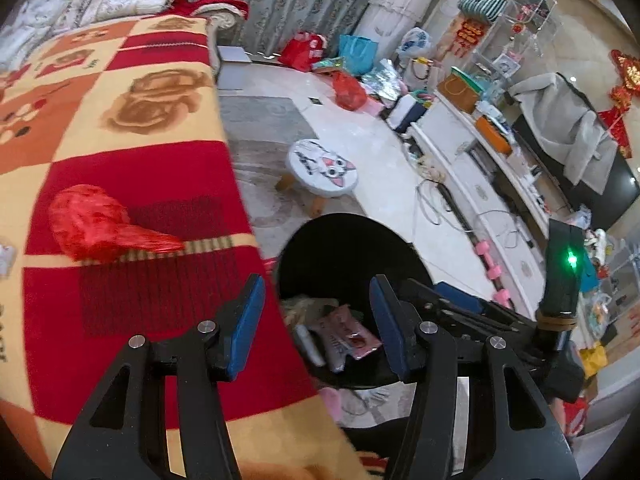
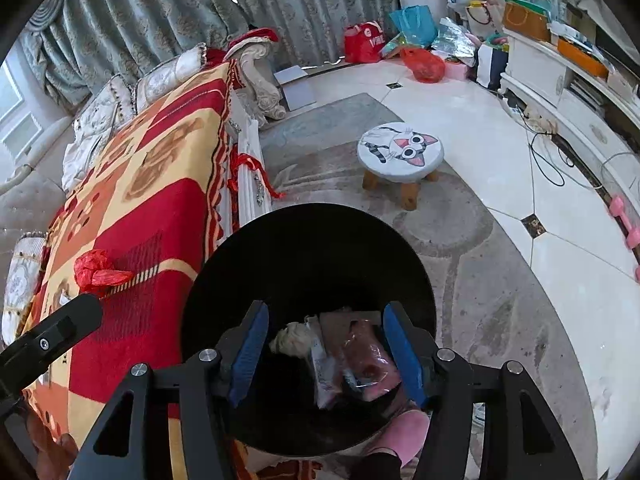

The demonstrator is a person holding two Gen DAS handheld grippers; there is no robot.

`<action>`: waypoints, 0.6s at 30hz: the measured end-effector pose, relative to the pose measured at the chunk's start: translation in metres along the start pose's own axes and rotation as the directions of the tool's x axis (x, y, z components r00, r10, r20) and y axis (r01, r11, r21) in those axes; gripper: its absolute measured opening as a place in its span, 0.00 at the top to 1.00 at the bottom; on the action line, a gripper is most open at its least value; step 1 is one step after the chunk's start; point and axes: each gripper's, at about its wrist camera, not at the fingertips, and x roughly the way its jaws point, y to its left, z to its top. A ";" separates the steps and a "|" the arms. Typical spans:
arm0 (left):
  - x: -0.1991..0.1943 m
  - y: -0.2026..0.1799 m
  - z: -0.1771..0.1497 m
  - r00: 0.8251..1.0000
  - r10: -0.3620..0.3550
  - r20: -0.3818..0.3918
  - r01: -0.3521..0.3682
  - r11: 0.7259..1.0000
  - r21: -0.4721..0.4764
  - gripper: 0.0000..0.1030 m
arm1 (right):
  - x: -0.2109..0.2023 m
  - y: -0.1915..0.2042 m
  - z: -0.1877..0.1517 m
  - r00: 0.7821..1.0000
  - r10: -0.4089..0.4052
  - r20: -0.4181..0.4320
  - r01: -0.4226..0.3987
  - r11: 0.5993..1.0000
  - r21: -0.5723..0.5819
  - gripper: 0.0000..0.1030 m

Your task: Collect trash

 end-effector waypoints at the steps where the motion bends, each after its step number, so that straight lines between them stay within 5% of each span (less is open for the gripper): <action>1: -0.004 0.003 -0.001 1.000 0.009 0.007 -0.009 1.000 -0.003 0.49 | -0.001 0.002 -0.001 1.000 0.002 0.000 -0.002 1.000 -0.002 0.42; 10: -0.026 0.028 -0.012 0.995 0.089 0.034 -0.089 0.996 -0.011 0.49 | -0.009 0.033 -0.007 1.000 0.021 0.004 -0.020 0.998 -0.056 0.40; 18: -0.047 0.055 -0.023 0.974 0.215 0.066 -0.215 0.977 -0.012 0.49 | -0.009 0.072 -0.018 0.999 0.045 -0.006 -0.045 0.991 -0.127 0.37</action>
